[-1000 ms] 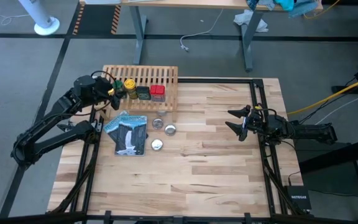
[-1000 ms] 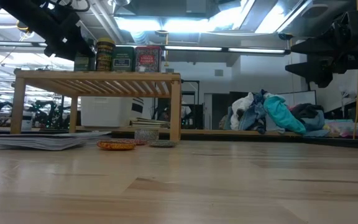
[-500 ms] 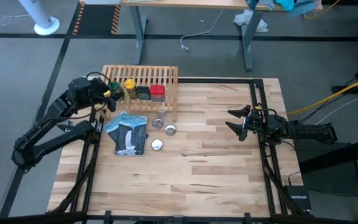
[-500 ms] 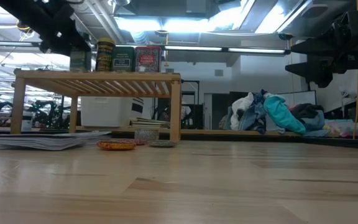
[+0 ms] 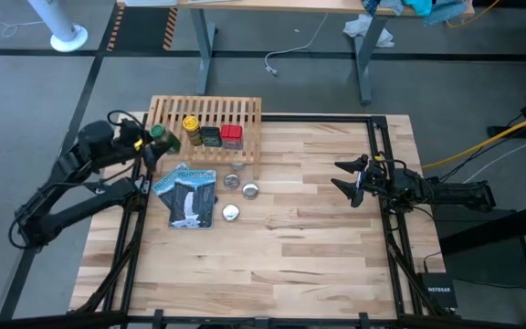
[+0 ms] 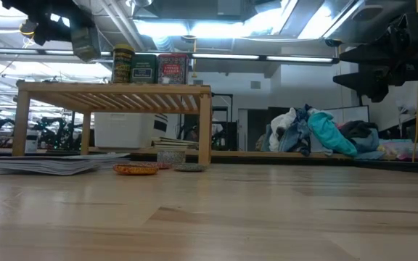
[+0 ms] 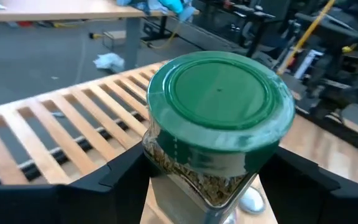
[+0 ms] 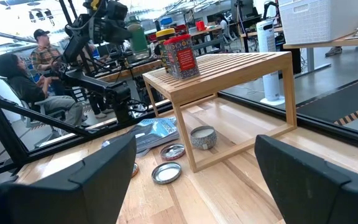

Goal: Shelf spices
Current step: Remove the green seasoning bottle from the shelf

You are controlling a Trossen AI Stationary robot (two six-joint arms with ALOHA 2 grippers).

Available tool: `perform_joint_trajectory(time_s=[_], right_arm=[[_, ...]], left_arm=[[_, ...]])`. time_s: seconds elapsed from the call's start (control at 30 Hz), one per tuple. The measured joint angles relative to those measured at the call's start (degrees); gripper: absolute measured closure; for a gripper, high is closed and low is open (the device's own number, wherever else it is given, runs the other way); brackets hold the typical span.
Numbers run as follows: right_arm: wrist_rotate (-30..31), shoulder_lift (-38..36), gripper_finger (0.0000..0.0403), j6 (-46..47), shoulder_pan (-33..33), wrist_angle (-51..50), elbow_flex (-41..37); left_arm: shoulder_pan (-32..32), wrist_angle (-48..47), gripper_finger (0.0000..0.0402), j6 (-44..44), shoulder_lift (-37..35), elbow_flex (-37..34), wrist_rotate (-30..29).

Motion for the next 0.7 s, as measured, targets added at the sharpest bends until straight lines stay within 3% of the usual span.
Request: perform_joint_trajectory(time_s=[0.17, 0.43, 0.7], right_arm=[[0.00, -0.01, 0.0068, -0.01, 0.00, 0.00, 0.00], [0.00, -0.01, 0.0068, -0.02, 0.00, 0.00, 0.01], [0.00, 0.01, 0.0068, 0.00, 0.00, 0.00, 0.01]], left_arm=[[-4.36, 0.96, 0.0152, -2.16, -0.36, 0.00, 0.10], [-10.44, 10.11, 0.0152, -2.81, 0.65, 0.00, 0.15], [-17.18, 19.17, 0.0152, -2.79, 8.42, 0.00, 0.04]])
